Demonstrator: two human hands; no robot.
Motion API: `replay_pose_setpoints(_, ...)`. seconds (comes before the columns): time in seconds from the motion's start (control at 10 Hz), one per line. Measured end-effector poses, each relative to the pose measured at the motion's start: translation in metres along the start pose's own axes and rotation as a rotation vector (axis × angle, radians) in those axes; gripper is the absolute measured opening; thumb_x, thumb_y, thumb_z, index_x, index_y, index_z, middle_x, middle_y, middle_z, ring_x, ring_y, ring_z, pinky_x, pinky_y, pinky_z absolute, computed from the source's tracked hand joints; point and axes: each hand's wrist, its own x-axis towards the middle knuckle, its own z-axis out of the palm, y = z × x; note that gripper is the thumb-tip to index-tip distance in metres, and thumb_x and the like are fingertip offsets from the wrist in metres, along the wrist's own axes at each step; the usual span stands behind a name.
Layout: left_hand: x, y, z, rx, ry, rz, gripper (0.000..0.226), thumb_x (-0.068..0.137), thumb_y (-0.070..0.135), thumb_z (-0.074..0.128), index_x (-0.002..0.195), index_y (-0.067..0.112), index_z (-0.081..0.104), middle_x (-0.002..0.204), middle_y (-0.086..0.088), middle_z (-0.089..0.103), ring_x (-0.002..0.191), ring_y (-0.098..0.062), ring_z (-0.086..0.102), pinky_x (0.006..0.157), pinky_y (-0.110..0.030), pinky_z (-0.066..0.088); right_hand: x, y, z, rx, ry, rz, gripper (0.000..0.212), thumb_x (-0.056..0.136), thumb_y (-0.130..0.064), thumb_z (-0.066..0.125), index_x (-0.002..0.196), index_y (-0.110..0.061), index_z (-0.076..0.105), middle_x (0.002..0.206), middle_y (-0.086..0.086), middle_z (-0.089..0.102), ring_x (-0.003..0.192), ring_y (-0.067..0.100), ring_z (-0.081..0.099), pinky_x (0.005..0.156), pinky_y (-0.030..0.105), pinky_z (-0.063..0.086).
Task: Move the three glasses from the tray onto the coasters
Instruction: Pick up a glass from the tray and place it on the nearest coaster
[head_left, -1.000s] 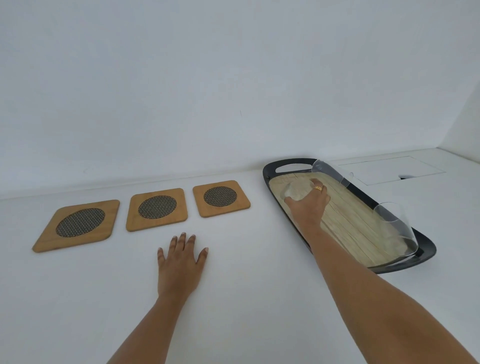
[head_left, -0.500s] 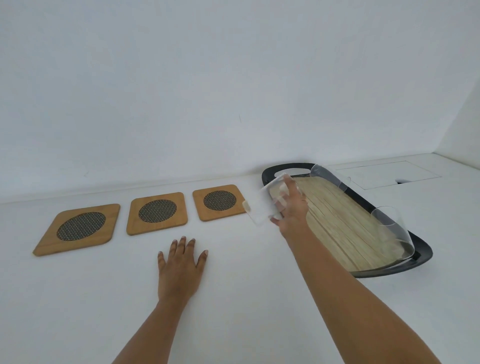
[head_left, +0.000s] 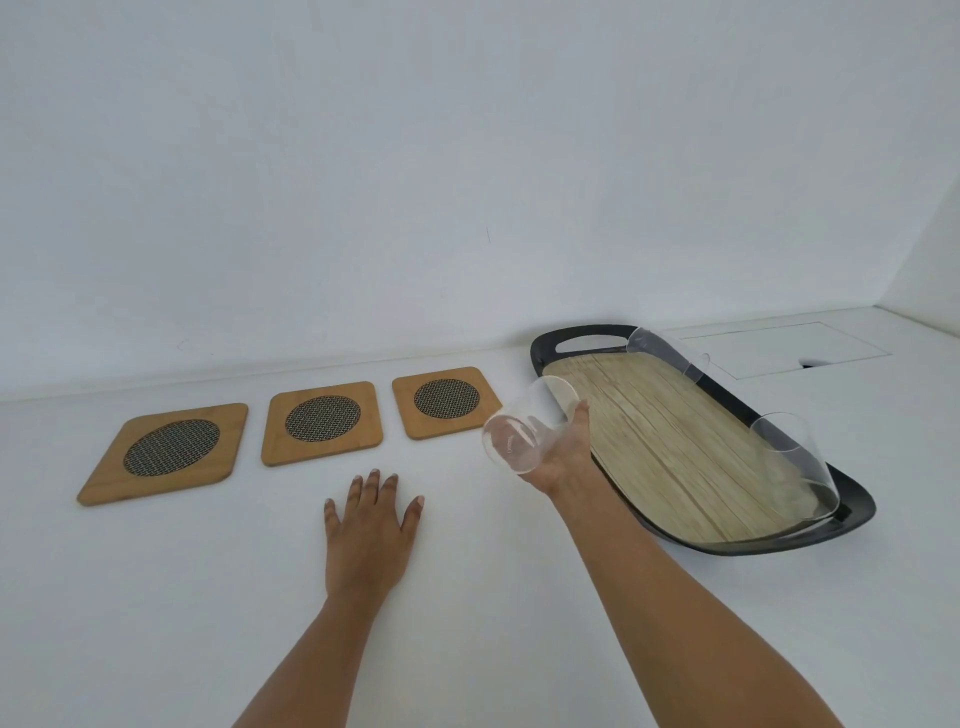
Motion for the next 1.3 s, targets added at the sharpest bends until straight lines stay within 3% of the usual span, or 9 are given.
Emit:
replay_pose_setpoints(0.2,0.000,0.001,-0.001,-0.015,0.003,0.001,0.057,0.097,0.049,0.025,0.146,0.020,0.025,0.158,0.001,0.022,0.147,-0.017,0.014,0.119,-0.046,0.010,-0.007,0.004,0.005,-0.247,-0.156,0.020,0.041,0.079,-0.041,0.062,0.099,-0.006,0.057,0.089,0.012,0.068,0.082,0.027,0.066,0.068,0.040,0.059)
replay_pose_setpoints(0.3,-0.001,0.000,0.000,-0.017,0.007,-0.005,0.057,0.097,0.049,0.025,0.146,0.019,0.025,0.157,0.001,0.023,0.147,-0.016,0.014,0.119,-0.046,0.011,-0.010,0.005,0.005,-0.248,-0.212,-0.037,0.055,0.067,-0.029,0.070,0.113,-0.002,0.054,0.090,0.013,0.067,0.081,0.026,0.066,0.065,0.031,0.057)
replay_pose_setpoints(0.5,0.000,0.000,0.001,-0.035,0.006,-0.009,0.058,0.097,0.049,0.025,0.146,0.018,0.026,0.157,0.000,0.024,0.147,-0.017,0.014,0.119,-0.046,0.010,-0.008,0.005,0.001,-0.171,-0.289,0.005,0.050,0.076,-0.051,0.064,0.110,-0.020,0.045,0.103,0.013,0.056,0.079,0.030,0.067,0.077,0.043,0.056)
replay_pose_setpoints(0.7,0.000,0.000,0.000,-0.040,0.009,-0.013,0.058,0.097,0.049,0.025,0.146,0.018,0.027,0.157,0.000,0.024,0.147,-0.017,0.014,0.119,-0.046,0.010,-0.011,0.005,0.012,-0.618,-0.245,-0.008,0.034,0.074,-0.027,0.072,0.102,-0.016,0.057,0.096,0.010,0.060,0.077,0.022,0.067,0.067,0.037,0.059)
replay_pose_setpoints(0.8,0.000,0.000,0.000,-0.033,0.006,-0.010,0.057,0.097,0.049,0.024,0.146,0.018,0.026,0.157,0.000,0.023,0.147,-0.016,0.014,0.119,-0.046,0.009,-0.005,0.008,0.018,-0.916,-0.082,-0.068,0.046,0.077,-0.017,0.073,0.116,-0.018,0.049,0.110,0.009,0.059,0.090,0.024,0.062,0.066,0.036,0.057)
replay_pose_setpoints(0.9,0.000,0.000,0.000,-0.035,0.007,-0.009,0.057,0.097,0.049,0.024,0.145,0.018,0.027,0.157,0.000,0.023,0.147,-0.016,0.013,0.119,-0.046,0.009,0.004,0.011,0.022,-1.081,0.068,-0.211,0.065,0.069,-0.016,0.080,0.118,-0.018,0.037,0.116,0.008,0.053,0.094,0.022,0.058,0.064,0.031,0.050)
replay_pose_setpoints(1.1,0.000,0.001,-0.001,-0.037,-0.001,-0.014,0.058,0.097,0.050,0.023,0.146,0.017,0.026,0.157,0.000,0.022,0.147,-0.016,0.012,0.120,-0.046,0.008,0.016,0.011,0.038,-1.311,0.092,-0.486,0.064,0.062,-0.016,0.084,0.111,-0.020,0.043,0.125,0.012,0.050,0.101,0.023,0.056,0.075,0.033,0.049)
replay_pose_setpoints(1.2,0.000,0.001,-0.001,-0.033,-0.003,-0.011,0.059,0.097,0.050,0.023,0.146,0.017,0.026,0.157,0.000,0.022,0.147,-0.016,0.012,0.120,-0.046,0.008,0.020,0.008,0.051,-1.437,0.087,-0.654,0.064,0.064,-0.017,0.083,0.119,-0.015,0.050,0.124,0.013,0.046,0.098,0.016,0.050,0.066,0.017,0.041)
replay_pose_setpoints(1.3,0.000,0.001,0.000,-0.034,-0.004,-0.013,0.059,0.097,0.050,0.023,0.146,0.017,0.026,0.157,0.000,0.022,0.147,-0.016,0.012,0.120,-0.046,0.008,0.025,0.004,0.064,-1.527,0.074,-0.779,0.065,0.066,-0.017,0.082,0.121,-0.012,0.048,0.122,0.011,0.052,0.098,0.015,0.047,0.075,0.018,0.036)
